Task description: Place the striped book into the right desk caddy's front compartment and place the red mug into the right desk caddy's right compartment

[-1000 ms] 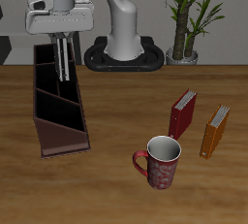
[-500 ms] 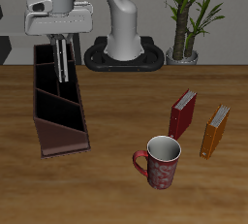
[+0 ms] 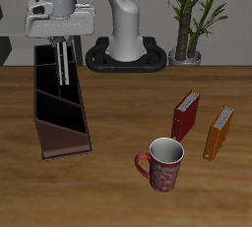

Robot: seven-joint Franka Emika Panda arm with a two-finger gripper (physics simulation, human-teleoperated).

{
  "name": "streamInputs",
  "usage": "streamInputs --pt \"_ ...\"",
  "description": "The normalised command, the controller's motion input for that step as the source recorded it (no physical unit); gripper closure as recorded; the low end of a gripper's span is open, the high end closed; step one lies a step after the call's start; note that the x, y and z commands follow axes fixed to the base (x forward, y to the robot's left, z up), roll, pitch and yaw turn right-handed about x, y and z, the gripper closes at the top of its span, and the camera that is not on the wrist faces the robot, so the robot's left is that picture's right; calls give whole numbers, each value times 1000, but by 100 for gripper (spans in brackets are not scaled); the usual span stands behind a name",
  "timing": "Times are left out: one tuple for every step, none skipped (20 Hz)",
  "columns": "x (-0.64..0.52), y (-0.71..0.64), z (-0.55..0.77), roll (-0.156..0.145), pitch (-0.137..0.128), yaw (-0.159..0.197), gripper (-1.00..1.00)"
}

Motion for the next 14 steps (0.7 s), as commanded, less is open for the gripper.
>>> streamInputs --pt "-66 175 -133 73 70 -85 100" --pt "-45 15 2 0 0 0 100" --pt "-102 395 -55 62 -13 43 100" --pt "-62 194 7 61 14 -25 100" --pt "-81 285 72 46 -29 45 100" --pt "-69 197 83 24 -27 1 100" --pt "-40 36 -1 0 0 0 100" --pt "57 112 47 58 21 -31 100" --pt "-3 29 19 -22 -7 1 100" --pt "31 74 16 18 8 -19 100" --pt "21 73 -13 27 10 9 100" --pt "25 40 -21 -7 3 -7 100" --pt "44 26 -44 -5 5 0 100" --pt "61 -53 -82 -12 11 6 100"
